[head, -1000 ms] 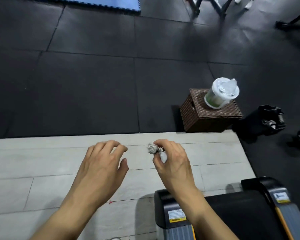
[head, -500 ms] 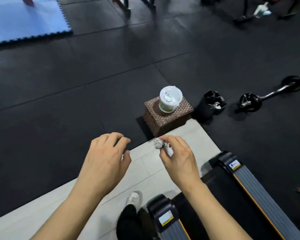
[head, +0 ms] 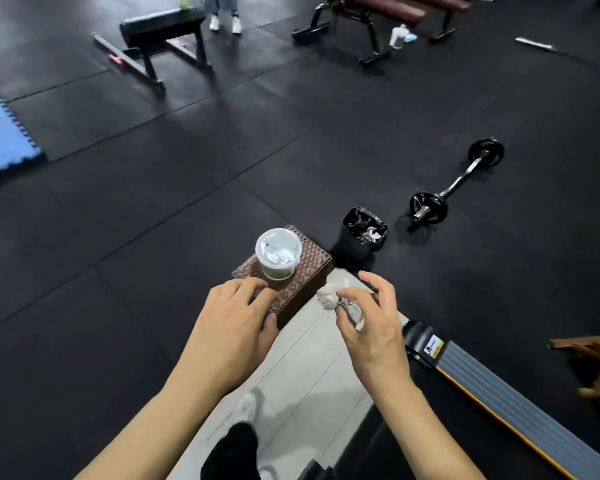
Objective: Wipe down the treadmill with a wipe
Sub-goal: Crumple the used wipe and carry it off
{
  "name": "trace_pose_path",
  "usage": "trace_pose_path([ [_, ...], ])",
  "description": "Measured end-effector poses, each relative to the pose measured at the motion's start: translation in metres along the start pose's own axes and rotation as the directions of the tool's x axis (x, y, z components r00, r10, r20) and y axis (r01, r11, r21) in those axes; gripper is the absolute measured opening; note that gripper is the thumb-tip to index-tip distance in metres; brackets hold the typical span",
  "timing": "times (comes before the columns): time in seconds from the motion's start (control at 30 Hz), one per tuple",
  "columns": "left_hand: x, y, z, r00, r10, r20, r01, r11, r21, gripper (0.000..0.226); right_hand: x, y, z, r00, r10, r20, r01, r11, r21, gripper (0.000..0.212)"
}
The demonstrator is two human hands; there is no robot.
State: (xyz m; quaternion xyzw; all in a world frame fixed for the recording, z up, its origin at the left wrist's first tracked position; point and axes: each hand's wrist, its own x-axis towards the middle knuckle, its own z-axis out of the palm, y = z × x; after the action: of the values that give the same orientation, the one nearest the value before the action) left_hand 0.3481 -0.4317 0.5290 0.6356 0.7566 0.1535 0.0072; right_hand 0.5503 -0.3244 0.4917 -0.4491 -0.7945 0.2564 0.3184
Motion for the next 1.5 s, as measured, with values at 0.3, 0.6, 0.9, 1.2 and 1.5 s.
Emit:
trace_pose_path([
  [0.3,0.192,-0.001,0.057,0.978,0.207,-0.003,-0.207,0.975,-0.078,0.032,0.129,0.076,-0.017,0.975,0.134,-0.178,-0.157,0.979,-0.126,0.022],
  [0.6,0.356,0.02,0.127,0.925,0.368,0.094,-0.353,0.924,-0.146,0.035,0.226,0.171,-0.021,0.942,0.209,-0.263,-0.272,0.934,-0.233,0.025],
  [0.9,0.472,0.047,0.23,0.905,0.311,0.288,-0.263,0.945,-0.195,0.036,0.317,0.306,0.008,0.89,0.432,-0.146,-0.451,0.88,-0.145,0.025],
  [1.2,0.587,0.055,0.376,0.893,0.206,0.399,-0.153,0.975,-0.159,0.038,0.45,0.471,0.089,0.825,0.565,0.016,-0.553,0.812,-0.186,0.01],
  [1.5,0.659,0.028,0.523,0.865,0.232,0.446,-0.198,0.973,-0.122,0.041,0.537,0.617,0.202,0.693,0.721,0.0,-0.716,0.688,-0.115,0.019],
])
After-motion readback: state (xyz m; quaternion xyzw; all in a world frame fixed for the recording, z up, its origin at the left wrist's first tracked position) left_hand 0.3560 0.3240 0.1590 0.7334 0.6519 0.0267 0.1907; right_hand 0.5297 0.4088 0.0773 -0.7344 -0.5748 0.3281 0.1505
